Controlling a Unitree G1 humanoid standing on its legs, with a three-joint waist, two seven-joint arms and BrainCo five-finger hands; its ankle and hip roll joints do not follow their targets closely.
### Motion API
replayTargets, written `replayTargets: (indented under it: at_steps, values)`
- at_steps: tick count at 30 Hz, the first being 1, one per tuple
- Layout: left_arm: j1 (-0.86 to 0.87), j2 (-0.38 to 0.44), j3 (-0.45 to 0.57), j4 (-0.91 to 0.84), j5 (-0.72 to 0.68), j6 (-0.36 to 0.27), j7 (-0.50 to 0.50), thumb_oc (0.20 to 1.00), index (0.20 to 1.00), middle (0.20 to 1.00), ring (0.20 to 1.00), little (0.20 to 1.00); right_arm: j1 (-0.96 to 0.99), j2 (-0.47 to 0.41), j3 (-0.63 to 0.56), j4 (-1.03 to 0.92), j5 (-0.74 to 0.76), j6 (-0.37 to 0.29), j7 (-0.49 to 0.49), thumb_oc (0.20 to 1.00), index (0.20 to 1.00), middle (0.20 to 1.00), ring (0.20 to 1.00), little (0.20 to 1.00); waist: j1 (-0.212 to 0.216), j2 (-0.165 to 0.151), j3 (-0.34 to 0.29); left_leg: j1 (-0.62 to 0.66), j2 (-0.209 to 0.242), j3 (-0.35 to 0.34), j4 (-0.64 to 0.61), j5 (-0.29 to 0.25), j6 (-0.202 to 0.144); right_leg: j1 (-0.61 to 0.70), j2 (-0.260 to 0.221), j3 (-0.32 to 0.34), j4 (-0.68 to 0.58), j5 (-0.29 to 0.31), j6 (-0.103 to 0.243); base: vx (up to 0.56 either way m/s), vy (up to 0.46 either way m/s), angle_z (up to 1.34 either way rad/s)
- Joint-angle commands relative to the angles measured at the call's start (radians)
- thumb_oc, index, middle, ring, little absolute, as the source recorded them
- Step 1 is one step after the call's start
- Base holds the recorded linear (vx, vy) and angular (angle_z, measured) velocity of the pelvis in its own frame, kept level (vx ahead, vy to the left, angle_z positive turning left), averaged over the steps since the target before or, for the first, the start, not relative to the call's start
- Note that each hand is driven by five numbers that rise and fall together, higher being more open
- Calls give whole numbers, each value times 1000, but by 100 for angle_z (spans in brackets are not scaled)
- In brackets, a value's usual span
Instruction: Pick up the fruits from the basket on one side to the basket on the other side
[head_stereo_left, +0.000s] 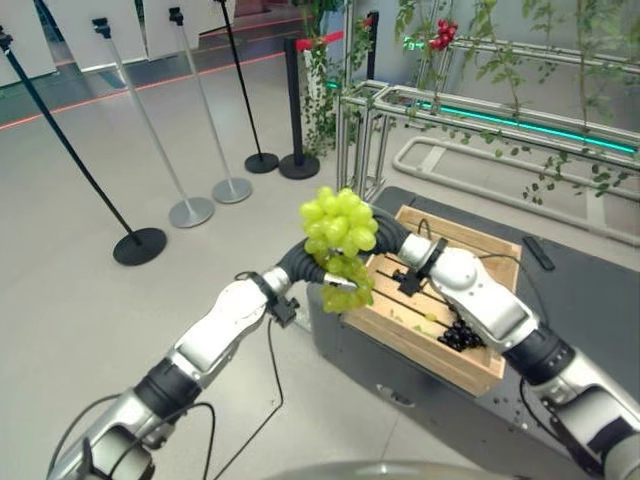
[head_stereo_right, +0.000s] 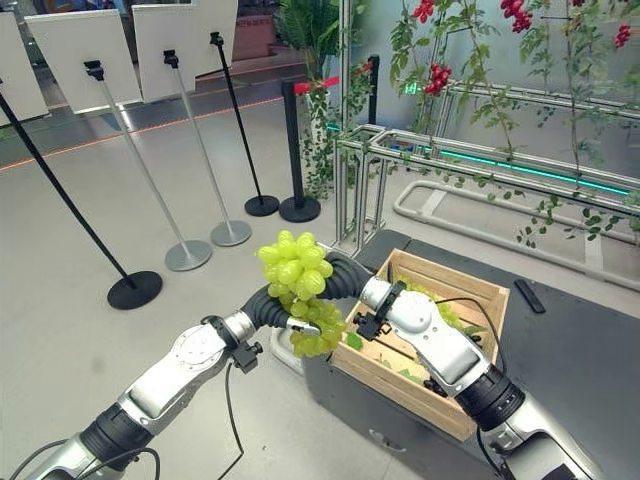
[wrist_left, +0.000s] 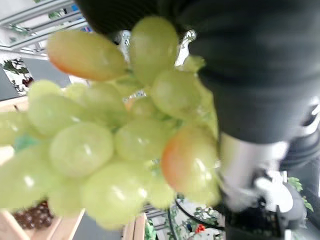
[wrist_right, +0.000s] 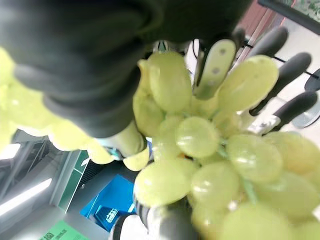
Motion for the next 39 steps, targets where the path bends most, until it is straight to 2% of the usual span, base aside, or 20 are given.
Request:
replayTargets:
  at_steps: [1,23,24,31,37,39]
  values:
    - [-164,-85,-151,37,-14,-42,-57,200,200,200,200,200,-153,113,21,-65,81,-77,-16,200,200,200,200,200,3,-29,-15,6,-45,-33,9,-45,59,43,-33,-1,59,-69,86,-9,0,-4]
    - [-140,-85,-135,65,-4,-46,-53,200,200,200,200,200,-158,126,11,-50,89,-78,-28,200,200,200,200,200,5,-34,-19,9,-46,-30,10,-47,65,41,-32,7,58,-62,89,-2,1,-2]
    - [-138,-84,-134,66,-5,-46,-52,200,200,200,200,200,-153,131,8,-44,98,-76,-34,1000,1000,1000,1000,1000,5,-35,-19,9,-47,-31,10,-46,65,41,-33,8,57,-62,89,0,0,0]
    - [-95,-56,-87,72,-7,-50,-45,200,200,200,200,200,-121,140,-25,-42,104,-79,-47,1000,1000,1000,1000,1000,19,-37,-17,8,-53,-30,12,-45,67,43,-38,0,58,-59,92,-5,3,0]
    - [15,23,39,51,-2,-65,-39,200,200,200,200,200,-24,112,-119,-73,110,-87,-52,1000,1000,1000,1000,1000,36,-36,-11,-5,-66,-46,12,-41,70,35,-54,-15,66,-55,99,-13,61,2]
    - [85,71,115,25,10,-77,-36,200,200,200,200,200,13,108,-161,-69,108,-90,-56,1000,1000,1000,1000,1000,56,-40,-4,-18,-76,-61,14,-39,75,31,-66,-30,75,-51,103,-44,91,8]
